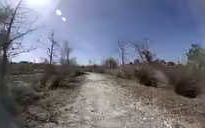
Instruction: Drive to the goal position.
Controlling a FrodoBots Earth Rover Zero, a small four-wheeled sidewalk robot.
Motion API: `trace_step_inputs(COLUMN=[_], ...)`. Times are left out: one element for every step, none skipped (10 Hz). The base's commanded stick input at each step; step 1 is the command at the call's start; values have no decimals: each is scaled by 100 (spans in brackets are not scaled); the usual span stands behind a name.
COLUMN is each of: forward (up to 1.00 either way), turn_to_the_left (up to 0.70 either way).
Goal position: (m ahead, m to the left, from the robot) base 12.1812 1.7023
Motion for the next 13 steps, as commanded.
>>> trace_step_inputs(forward=[70, 70, 70, 70, 70, 70, 70, 70, 70, 70, 70, 70, 70], turn_to_the_left=[0, 0, 0, 0, 0, 0, 0, 0, 0, 0, 0, 0, 0])
